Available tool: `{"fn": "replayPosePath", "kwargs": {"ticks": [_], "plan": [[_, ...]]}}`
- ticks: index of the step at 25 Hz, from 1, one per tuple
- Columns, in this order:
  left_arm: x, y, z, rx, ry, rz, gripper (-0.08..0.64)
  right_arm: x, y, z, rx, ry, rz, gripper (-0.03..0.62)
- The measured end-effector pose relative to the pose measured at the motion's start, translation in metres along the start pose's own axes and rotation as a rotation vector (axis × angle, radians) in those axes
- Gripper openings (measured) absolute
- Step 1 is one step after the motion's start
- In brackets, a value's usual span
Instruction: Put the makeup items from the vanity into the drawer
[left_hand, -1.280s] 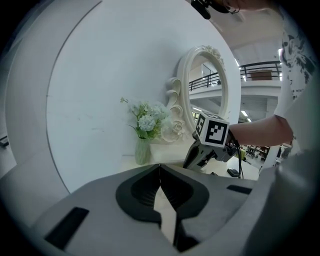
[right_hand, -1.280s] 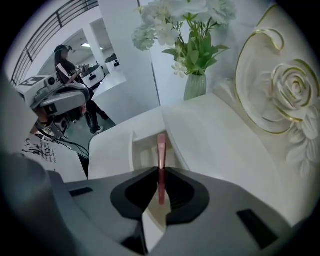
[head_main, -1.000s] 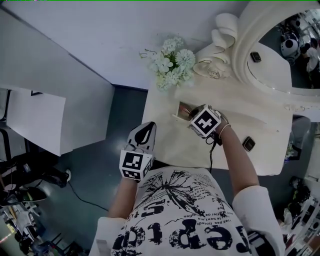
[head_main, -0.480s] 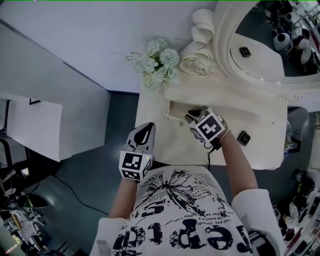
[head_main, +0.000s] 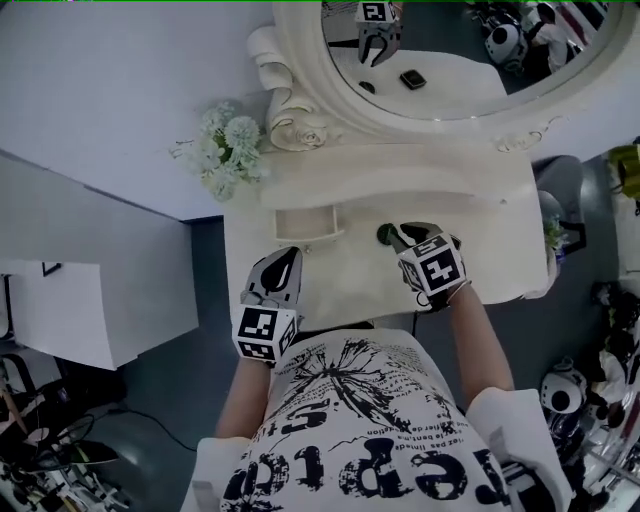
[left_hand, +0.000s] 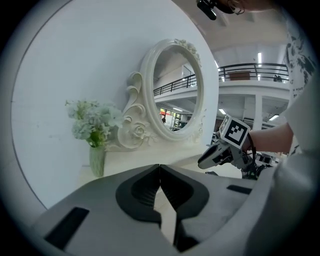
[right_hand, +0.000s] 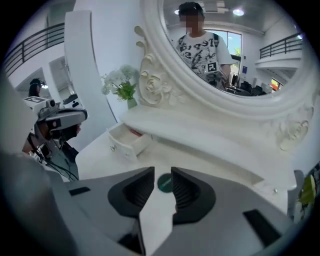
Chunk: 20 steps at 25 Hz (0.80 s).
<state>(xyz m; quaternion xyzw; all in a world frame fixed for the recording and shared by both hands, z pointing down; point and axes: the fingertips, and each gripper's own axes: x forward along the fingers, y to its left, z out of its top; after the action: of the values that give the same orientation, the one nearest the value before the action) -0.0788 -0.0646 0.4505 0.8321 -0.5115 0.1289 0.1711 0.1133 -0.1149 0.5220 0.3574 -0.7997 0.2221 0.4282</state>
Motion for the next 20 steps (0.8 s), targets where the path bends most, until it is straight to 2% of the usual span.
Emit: {"fn": "replayPosePath", "kwargs": {"ticks": [2,4,7,10,15,20], "plan": [[0.013,-0.018,0.002,0.015,0.008,-0.04,0.02,-0.01,-0.023,-0.029,0.04,0.019,-0.044,0.139],[0.027,-0.037,0.002,0.033,0.02,-0.081,0.02,-0.017,-0.047,-0.058,0.085,0.032,-0.101,0.222],[0.048,-0.064,-0.003,0.053,0.042,-0.135,0.021,-0.018,-0.08,-0.099,0.15,0.058,-0.167,0.257],[0.058,-0.085,-0.011,0.063,0.072,-0.168,0.02,-0.017,-0.1,-0.129,0.192,0.085,-0.199,0.283],[0.06,-0.103,-0.026,0.055,0.122,-0.163,0.02,-0.007,-0.122,-0.148,0.287,0.087,-0.263,0.334],[0.068,-0.115,-0.035,0.049,0.158,-0.151,0.02,0.01,-0.135,-0.149,0.4,0.076,-0.253,0.365]]}}
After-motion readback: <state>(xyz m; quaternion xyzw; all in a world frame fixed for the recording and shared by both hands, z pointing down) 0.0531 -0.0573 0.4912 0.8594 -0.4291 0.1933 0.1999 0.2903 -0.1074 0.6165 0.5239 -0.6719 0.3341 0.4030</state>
